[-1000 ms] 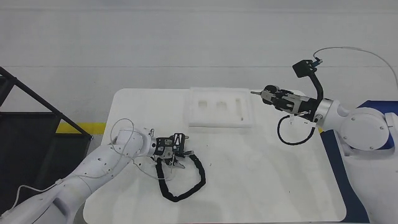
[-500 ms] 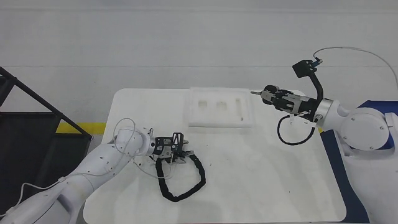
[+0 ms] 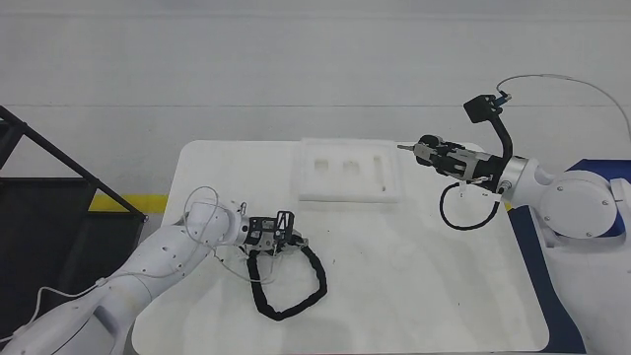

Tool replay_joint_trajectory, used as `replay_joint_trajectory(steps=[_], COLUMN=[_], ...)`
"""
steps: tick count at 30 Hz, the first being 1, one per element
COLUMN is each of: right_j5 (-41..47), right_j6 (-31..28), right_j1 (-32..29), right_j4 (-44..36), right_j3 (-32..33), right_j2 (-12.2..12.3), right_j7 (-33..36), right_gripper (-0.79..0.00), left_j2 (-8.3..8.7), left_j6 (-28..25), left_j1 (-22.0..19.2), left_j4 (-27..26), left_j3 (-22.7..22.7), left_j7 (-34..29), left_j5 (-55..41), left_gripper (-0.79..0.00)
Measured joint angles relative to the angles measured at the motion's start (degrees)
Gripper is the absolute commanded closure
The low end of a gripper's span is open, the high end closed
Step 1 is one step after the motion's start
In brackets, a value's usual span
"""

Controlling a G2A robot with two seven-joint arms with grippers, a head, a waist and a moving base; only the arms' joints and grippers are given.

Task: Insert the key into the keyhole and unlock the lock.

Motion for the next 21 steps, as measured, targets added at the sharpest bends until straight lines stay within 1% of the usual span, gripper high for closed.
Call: replay_joint_trajectory(steps=[4, 7, 12, 14, 17, 21], right_j5=[0.00, 0.00, 0.00, 0.00, -1.07, -1.24], right_j6=[0.00, 0.00, 0.00, 0.00, 0.10, 1.35], right_j1=[0.00, 0.00, 0.00, 0.00, -0.60, -0.86], right_j4=[0.00, 0.00, 0.00, 0.00, -0.81, -3.95], right_j3=[0.00, 0.00, 0.00, 0.00, -0.53, -1.15], right_j2=[0.00, 0.00, 0.00, 0.00, 0.07, 0.40], right_j7=[0.00, 0.00, 0.00, 0.00, -0.03, 4.17], right_gripper=[0.000, 0.000, 0.000, 0.000, 0.000, 0.000], left_j2=[0.21, 0.78, 2.50, 3.40, 4.68, 6.26], left_j6=[-0.49, -0.49, 0.01, -0.73, -2.47, -3.88], left_j1=[-0.38, -0.43, 0.46, 1.29, 2.85, 5.45], left_j4=[-0.68, -1.60, -5.23, -7.28, -10.41, -15.19], left_j3=[-0.67, -1.69, -4.35, -5.76, -8.00, -11.45], left_j7=[2.87, 6.10, 11.56, 13.55, 14.32, 12.11], left_j5=[-0.18, -0.19, 0.30, -0.19, -1.59, -4.41], left_gripper=[0.000, 0.000, 0.000, 0.000, 0.000, 0.000])
